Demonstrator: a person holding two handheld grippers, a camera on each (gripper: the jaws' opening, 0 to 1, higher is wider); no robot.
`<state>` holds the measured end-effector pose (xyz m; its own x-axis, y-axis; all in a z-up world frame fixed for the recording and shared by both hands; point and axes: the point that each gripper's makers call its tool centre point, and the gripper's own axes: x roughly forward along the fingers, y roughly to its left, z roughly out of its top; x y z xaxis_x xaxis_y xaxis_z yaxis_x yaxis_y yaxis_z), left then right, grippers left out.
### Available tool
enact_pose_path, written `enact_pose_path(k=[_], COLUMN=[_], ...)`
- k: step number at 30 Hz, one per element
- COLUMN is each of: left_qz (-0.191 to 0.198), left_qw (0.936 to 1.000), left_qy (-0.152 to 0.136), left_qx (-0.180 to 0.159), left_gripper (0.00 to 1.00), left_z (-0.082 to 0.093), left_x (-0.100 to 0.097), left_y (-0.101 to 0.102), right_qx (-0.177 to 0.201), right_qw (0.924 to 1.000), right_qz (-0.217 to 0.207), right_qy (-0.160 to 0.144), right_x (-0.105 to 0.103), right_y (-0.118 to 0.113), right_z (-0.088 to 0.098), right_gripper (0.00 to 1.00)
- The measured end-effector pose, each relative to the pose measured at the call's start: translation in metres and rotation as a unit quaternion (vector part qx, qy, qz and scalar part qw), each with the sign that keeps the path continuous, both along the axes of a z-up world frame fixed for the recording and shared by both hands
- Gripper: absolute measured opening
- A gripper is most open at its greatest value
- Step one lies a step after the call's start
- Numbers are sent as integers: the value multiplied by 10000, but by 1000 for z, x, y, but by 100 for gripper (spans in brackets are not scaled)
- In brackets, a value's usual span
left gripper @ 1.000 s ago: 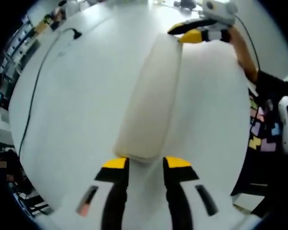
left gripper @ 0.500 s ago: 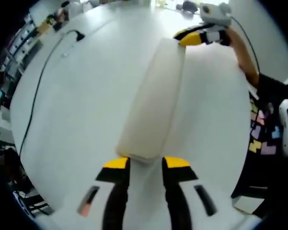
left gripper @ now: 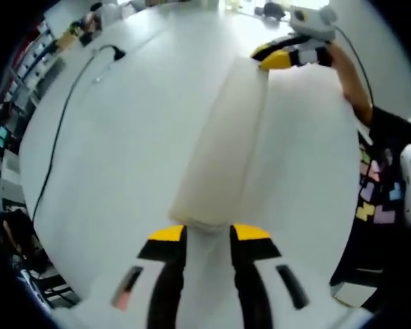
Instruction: Arrange the utensils inside the cutlery case until each visible utensil rests in its matching compartment.
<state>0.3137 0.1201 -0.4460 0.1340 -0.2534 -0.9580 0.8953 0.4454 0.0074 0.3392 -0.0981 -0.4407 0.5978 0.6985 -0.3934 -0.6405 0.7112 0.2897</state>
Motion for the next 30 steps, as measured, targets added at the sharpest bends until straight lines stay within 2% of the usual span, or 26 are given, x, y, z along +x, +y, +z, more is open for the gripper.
enact_pose_path(k=[4, 5, 7, 9, 11, 14, 16, 18, 20, 21, 22, 23, 25, 28, 30], left_qz=[-16, 20, -150, -242, -279, -449, -631, -786, -849, -857, -855, -839, -806, -737, -676], left_qw=[9993, 9983, 9964, 9959, 9957, 9957, 9950, 9937, 9932, 9932, 9934, 9937, 9943, 9952, 9961], left_qy=[-148, -247, -340, -325, -371, -430, -482, -558, -607, -614, -604, -582, -560, -540, -500], left_qx=[353, 537, 762, 806, 806, 685, 611, 573, 517, 494, 468, 452, 420, 342, 279], left_gripper=[26, 26, 26, 25, 25, 24, 23, 22, 21, 20, 20, 19, 16, 14, 12], left_z=[6, 9, 11, 14, 18, 24, 24, 23, 21, 21, 20, 20, 19, 18, 17], left_x=[2, 5, 5, 1, 1, 0, 1, 3, 5, 6, 8, 9, 11, 16, 17], left_y=[10, 15, 18, 16, 11, -5, -15, -23, -29, -30, -31, -31, -32, -31, -30], right_qx=[-66, -113, -361, -784, -993, -1248, -1522, -1885, -2459, -2666, -2823, -2968, -3354, -3750, -3863], right_qw=[10000, 9999, 9993, 9964, 9937, 9885, 9809, 9715, 9535, 9425, 9350, 9286, 9103, 8896, 8806], right_qz=[18, 3, 110, 193, 170, 489, 877, 1222, 1619, 1886, 2041, 2159, 2396, 2605, 2745], right_qy=[35, 26, -83, -245, -494, -696, -835, -751, -648, -712, -660, -541, -379, -122, 0], right_x=[3, 3, 4, 6, 12, 13, 12, 10, 9, 8, 6, 4, 2, 0, -2], right_y=[0, 0, 0, -5, -8, -2, 5, 11, 12, 14, 16, 15, 13, 11, 12], right_z=[1, 1, 3, 6, 17, 32, 36, 33, 27, 26, 25, 22, 18, 13, 11], right_gripper=[20, 20, 20, 20, 20, 20, 14, 9, 7, 5, 4, 4, 1, 0, 0])
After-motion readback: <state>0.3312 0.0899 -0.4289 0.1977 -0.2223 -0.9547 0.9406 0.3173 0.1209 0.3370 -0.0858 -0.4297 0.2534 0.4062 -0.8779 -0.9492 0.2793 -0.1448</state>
